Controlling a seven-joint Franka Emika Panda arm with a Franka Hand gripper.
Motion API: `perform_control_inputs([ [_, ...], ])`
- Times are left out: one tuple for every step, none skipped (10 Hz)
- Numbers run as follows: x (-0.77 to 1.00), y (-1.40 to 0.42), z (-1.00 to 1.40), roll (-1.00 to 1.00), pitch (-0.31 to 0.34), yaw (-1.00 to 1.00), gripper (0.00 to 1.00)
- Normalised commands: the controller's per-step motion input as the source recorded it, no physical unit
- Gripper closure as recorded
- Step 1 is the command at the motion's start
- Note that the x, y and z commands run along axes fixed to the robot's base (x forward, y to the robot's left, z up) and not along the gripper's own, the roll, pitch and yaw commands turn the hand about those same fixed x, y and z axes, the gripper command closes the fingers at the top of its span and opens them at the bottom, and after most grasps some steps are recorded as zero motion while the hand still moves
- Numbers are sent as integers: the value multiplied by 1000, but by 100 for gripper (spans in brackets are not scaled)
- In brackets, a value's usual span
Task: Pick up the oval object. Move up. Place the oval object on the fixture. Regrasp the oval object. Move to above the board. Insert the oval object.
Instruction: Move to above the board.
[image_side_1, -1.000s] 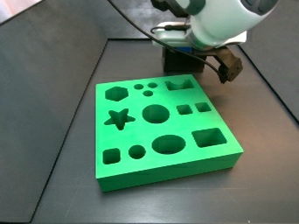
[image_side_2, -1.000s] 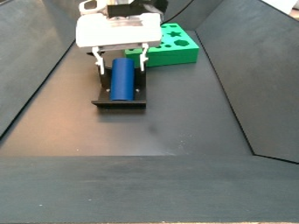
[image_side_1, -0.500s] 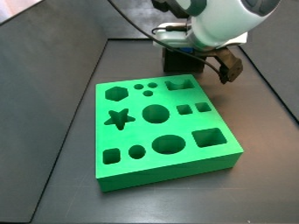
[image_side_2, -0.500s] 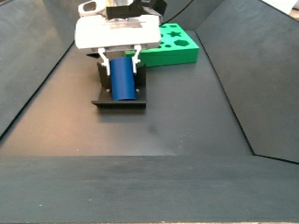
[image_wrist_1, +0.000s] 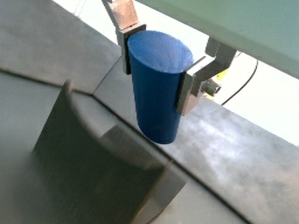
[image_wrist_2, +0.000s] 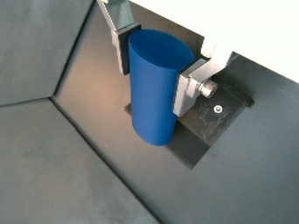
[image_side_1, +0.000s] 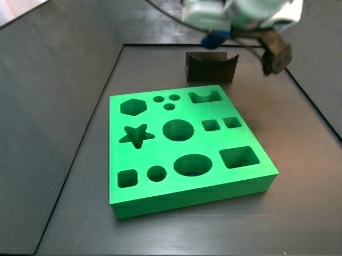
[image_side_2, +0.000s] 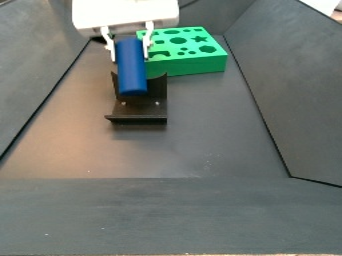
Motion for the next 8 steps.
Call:
perform_control_inputs([
  [124, -32, 1000, -43, 222, 140, 100],
  [125, -34, 1000, -32, 198, 161, 100],
  [123, -34, 1000, -24, 156, 177, 100],
  [121, -34, 1000, -23, 126, 180, 100],
  [117, -33, 1000, -26, 98, 175, 100],
  [113, -33, 1000, -30, 73, 162, 100],
  [108, -32, 1000, -27, 49, 141, 100],
  [105, -32, 1000, -25, 37, 123, 100],
])
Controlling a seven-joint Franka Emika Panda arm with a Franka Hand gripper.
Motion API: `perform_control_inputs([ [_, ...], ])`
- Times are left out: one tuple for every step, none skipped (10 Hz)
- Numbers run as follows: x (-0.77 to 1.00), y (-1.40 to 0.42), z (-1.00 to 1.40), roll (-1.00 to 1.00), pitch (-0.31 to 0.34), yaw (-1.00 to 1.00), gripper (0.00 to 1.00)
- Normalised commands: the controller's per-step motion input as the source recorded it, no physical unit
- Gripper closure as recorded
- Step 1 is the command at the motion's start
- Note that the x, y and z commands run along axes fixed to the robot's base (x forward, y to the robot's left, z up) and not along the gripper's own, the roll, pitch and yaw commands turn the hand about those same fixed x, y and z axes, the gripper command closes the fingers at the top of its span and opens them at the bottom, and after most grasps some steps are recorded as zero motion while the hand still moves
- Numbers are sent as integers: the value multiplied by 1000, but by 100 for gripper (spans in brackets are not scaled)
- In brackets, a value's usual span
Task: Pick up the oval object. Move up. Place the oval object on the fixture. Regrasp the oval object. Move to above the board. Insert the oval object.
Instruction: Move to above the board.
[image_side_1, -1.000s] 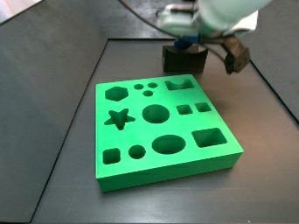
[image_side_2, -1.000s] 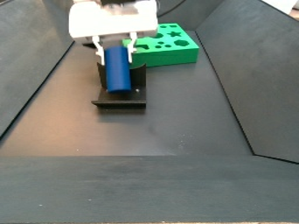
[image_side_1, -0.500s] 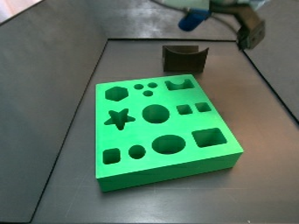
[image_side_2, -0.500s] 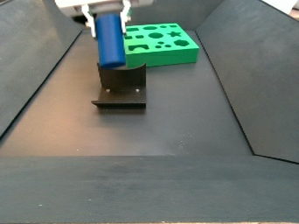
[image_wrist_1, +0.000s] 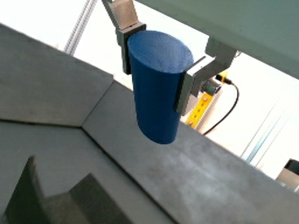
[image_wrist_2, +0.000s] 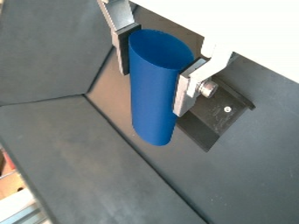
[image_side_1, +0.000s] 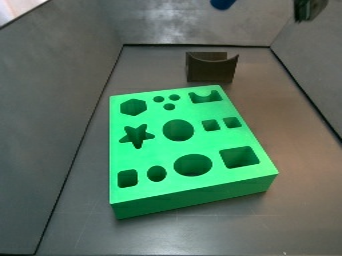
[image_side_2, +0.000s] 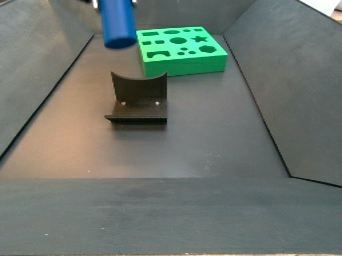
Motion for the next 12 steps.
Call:
perform_control_inputs([
  [96, -30, 1000, -29, 33, 97, 100],
  [91, -28, 1000, -33, 36, 83, 100],
  [83, -25, 1000, -39, 45, 64, 100],
  [76, -28, 1000, -41, 51, 55, 100],
  [61, -23, 1000, -43, 62, 48, 100],
  [54, -21, 927, -48, 69, 46, 100],
  [36, -16, 725, -51, 91, 46, 100],
  [27, -17, 573, -56, 98, 50, 100],
  [20, -11, 420, -58, 108, 55, 100],
  [17, -13, 272, -57, 112, 63, 100],
  [-666, -1000, 65, -1000, -84, -44, 100],
  [-669, -1000, 55, -1000, -94, -39, 100],
])
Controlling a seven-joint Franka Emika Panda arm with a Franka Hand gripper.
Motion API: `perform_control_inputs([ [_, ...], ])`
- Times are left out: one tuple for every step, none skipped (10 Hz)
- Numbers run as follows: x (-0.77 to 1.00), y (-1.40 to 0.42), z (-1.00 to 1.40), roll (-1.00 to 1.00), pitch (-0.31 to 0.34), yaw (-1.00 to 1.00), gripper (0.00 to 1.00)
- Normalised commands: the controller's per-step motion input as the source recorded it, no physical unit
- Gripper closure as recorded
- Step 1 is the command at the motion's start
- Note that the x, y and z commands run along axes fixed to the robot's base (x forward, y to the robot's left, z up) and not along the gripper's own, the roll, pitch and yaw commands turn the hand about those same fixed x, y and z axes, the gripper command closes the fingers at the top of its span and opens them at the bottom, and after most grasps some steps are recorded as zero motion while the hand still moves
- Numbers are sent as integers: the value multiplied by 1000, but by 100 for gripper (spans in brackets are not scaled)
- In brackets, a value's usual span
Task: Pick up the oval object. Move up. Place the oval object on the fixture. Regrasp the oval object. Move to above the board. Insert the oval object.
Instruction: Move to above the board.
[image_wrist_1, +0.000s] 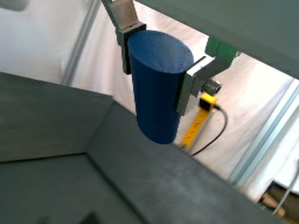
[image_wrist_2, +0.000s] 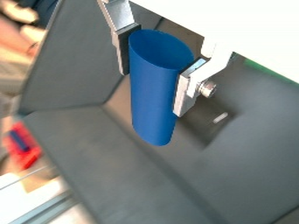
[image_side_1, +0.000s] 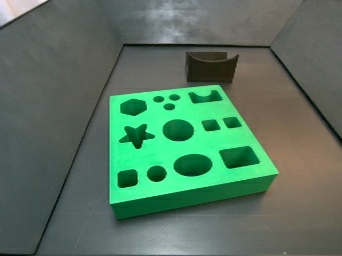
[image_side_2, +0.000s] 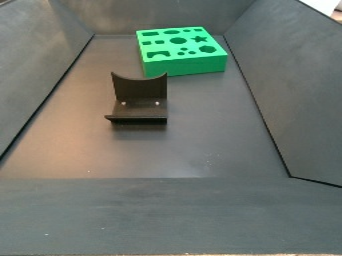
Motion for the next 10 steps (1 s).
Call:
perform_control_inputs([
  [-719, -1000, 57, -1000, -120, -40, 100],
  [-734, -1000, 47, -1000, -132, -39, 100],
  [-773, -1000, 51, -1000, -162, -39, 100],
  [-807, -1000, 52, -1000, -181, -40, 100],
  [-855, -1000, 48, -1000, -205, -39, 100],
  [-913, -1000, 50, -1000, -228, -39, 100],
  [-951, -922, 50, -1000, -267, -41, 100],
  [-733, -607, 35, -1000, -301, -46, 100],
  [-513, -312, 23, -1000, -333, -49, 100],
  [-358, -134, 9, -1000, -350, -50, 100],
])
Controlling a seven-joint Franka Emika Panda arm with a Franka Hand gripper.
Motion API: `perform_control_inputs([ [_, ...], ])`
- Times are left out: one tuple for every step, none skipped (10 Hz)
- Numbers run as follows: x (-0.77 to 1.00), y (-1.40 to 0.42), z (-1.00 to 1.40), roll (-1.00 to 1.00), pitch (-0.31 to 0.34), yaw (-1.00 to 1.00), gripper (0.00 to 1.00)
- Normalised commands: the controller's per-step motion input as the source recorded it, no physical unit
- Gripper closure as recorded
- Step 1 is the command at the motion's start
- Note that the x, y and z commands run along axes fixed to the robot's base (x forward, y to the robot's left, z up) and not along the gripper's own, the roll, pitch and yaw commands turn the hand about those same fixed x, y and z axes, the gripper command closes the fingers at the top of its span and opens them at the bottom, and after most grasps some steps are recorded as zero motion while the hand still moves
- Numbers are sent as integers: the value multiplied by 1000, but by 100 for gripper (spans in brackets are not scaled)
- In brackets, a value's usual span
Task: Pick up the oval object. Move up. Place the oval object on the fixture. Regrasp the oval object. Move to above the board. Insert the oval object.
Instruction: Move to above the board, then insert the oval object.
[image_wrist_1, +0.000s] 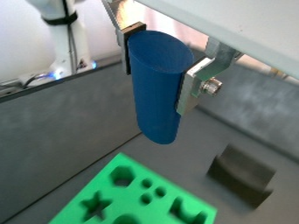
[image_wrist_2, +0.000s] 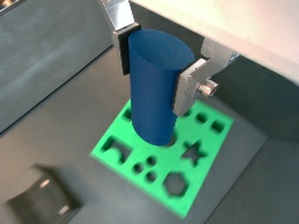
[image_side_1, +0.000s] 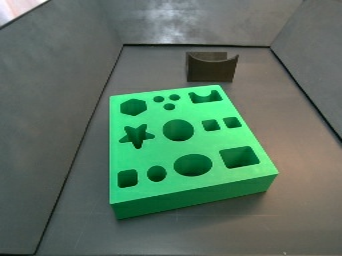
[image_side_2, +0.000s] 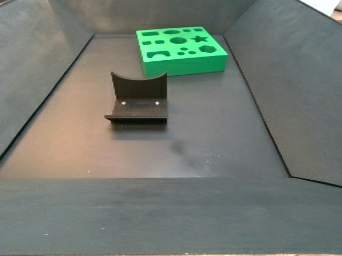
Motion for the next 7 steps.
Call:
perform_control_inputs([
  [-251, -22, 9, -730, -297, -34, 100],
  [-200, 19, 7, -521, -253, -21, 100],
  [-169, 27, 5, -410, -218, -12, 100],
  [-98, 27, 2, -221, -130, -13, 100],
  [0, -17, -3, 0, 0, 0, 100],
  [86, -209, -137, -3, -34, 0, 100],
  [323, -389, -177, -26, -26, 151, 100],
])
